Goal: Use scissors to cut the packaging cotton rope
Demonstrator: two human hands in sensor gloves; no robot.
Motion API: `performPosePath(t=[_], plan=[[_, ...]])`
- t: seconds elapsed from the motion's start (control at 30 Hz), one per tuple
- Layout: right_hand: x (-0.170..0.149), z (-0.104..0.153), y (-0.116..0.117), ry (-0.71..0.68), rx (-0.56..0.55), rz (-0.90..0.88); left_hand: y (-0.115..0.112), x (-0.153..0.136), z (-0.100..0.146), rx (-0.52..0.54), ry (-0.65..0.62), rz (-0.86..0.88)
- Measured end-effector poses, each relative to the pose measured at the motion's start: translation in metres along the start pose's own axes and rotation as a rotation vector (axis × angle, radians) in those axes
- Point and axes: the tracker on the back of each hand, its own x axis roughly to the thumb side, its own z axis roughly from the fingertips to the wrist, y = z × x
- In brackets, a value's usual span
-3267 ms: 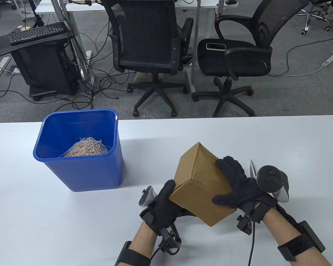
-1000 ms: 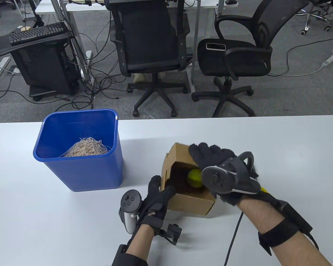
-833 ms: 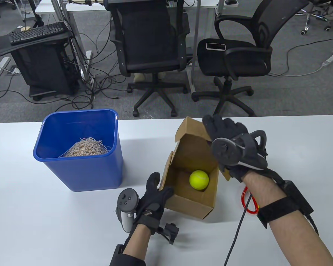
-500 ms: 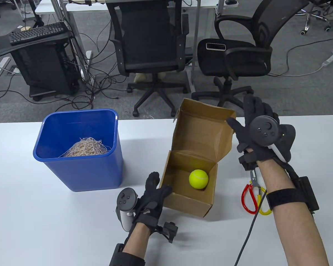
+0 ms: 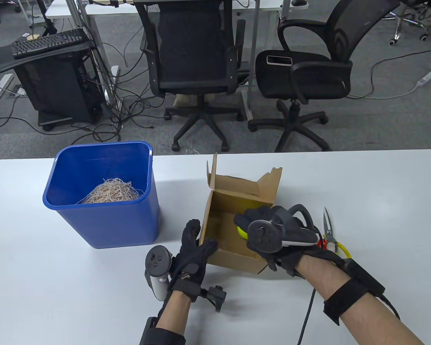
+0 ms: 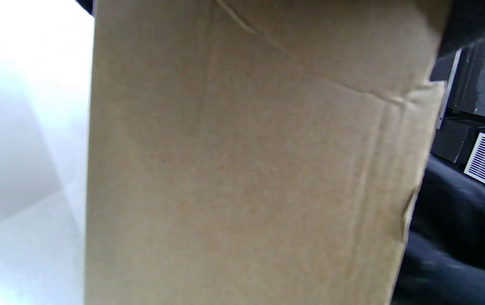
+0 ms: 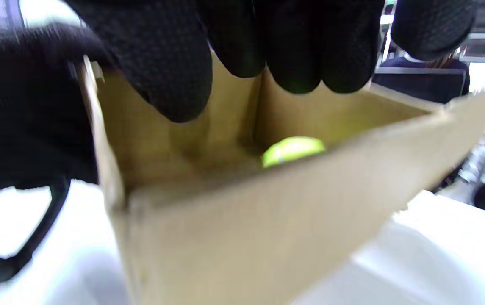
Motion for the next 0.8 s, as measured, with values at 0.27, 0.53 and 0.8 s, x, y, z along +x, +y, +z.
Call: performPosePath(t=[0.27,0.53,0.8], plan=[[0.007,-0.033,0.033,0.022,0.21,0.067,-0.001,0.008,0.0,-0.003,-0.042,0.017],[0.01,-0.037,0.055,0.035,0.325,0.096,-0.006,0.014,-0.001,-0.019,-0.069,-0.054],[0.0,-0.016,0.03,-0.013,-0.028,-0.097,-0.003,0.008,-0.001,-0.02,-0.043,0.003]])
